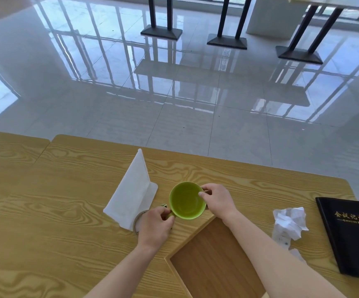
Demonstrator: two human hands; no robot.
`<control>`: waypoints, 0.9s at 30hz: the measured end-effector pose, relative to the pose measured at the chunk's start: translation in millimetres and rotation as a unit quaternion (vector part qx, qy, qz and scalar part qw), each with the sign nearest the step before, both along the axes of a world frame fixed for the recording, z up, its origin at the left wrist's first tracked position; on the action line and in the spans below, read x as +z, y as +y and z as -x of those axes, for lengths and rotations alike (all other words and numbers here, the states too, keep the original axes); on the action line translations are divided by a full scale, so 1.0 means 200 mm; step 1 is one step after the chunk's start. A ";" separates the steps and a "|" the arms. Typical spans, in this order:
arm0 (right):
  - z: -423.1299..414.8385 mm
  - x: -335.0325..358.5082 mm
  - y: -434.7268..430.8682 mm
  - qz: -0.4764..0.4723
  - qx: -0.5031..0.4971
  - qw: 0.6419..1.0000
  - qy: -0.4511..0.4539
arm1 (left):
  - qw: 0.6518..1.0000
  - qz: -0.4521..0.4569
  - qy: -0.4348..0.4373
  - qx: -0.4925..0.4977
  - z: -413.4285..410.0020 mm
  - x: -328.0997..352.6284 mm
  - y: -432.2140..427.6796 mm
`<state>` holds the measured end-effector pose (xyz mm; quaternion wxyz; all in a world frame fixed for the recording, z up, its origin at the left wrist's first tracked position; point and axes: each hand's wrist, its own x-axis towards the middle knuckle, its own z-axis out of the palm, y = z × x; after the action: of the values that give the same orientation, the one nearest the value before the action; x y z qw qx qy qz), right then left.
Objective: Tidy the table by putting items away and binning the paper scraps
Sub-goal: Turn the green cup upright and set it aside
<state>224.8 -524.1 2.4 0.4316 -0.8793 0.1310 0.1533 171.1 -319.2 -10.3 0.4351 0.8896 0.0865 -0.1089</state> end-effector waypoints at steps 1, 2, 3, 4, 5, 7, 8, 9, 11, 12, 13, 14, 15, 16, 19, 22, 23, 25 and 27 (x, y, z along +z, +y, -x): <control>0.02 0.01 0.01 -0.006 0.001 1.000 -0.001 | 1.000 0.002 -0.002 0.003 0.02 0.00 0.02; 0.05 0.02 0.03 -0.011 0.003 1.000 -0.002 | 1.000 0.005 -0.005 0.006 0.05 0.01 0.04; 0.07 0.02 0.04 -0.014 0.005 1.000 -0.003 | 1.000 0.007 -0.008 0.006 0.08 0.03 0.05; 0.09 0.03 0.06 -0.016 0.008 1.000 -0.005 | 1.000 0.006 -0.012 0.007 0.10 0.04 0.07; 0.12 0.04 0.08 -0.020 0.011 1.000 -0.006 | 1.000 0.006 -0.016 0.009 0.14 0.05 0.09; 0.17 0.05 0.12 -0.034 0.015 0.999 -0.008 | 0.999 0.007 -0.027 0.017 0.22 0.07 0.14; 0.19 0.06 0.14 -0.041 0.018 0.999 -0.009 | 0.999 0.005 -0.030 0.021 0.26 0.08 0.16; 0.22 0.06 0.17 -0.048 0.022 0.999 -0.008 | 0.999 0.004 -0.033 0.027 0.30 0.09 0.19; 0.27 0.08 0.23 -0.065 0.035 0.997 -0.004 | 0.998 0.010 -0.043 0.043 0.38 0.11 0.24; 0.29 0.08 0.26 -0.071 0.045 0.996 -0.003 | 0.997 0.018 -0.046 0.056 0.43 0.12 0.27; 0.31 0.08 0.29 -0.074 0.057 0.996 -0.002 | 0.996 0.027 -0.046 0.069 0.48 0.12 0.30; 0.34 0.08 0.33 -0.077 0.070 0.995 -0.002 | 0.995 0.033 -0.046 0.082 0.53 0.13 0.33; 0.36 0.08 0.37 -0.085 0.080 0.993 -0.001 | 0.994 0.036 -0.047 0.094 0.58 0.14 0.37; 0.38 0.07 0.41 -0.097 0.088 0.991 0.003 | 0.992 0.036 -0.050 0.106 0.63 0.14 0.40; 0.45 0.05 0.56 -0.125 0.118 0.985 0.021 | 0.986 0.019 -0.054 0.154 0.76 0.16 0.51; 0.51 0.03 0.72 -0.130 0.158 0.978 0.029 | 0.980 0.006 -0.044 0.193 0.85 0.16 0.63; 0.52 0.03 0.78 -0.128 0.167 0.977 0.030 | 0.978 0.007 -0.041 0.205 0.87 0.16 0.68; 0.53 0.03 0.89 -0.119 0.177 0.976 0.031 | 0.974 0.006 -0.039 0.223 0.89 0.14 0.78; 0.54 0.03 1.01 -0.108 0.181 0.977 0.029 | 0.971 0.005 -0.042 0.234 0.90 0.13 0.88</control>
<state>117.3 -323.0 8.2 0.4853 -0.8316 -0.0349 0.2677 -8.4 -142.2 16.4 0.4557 0.8463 0.2737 0.0330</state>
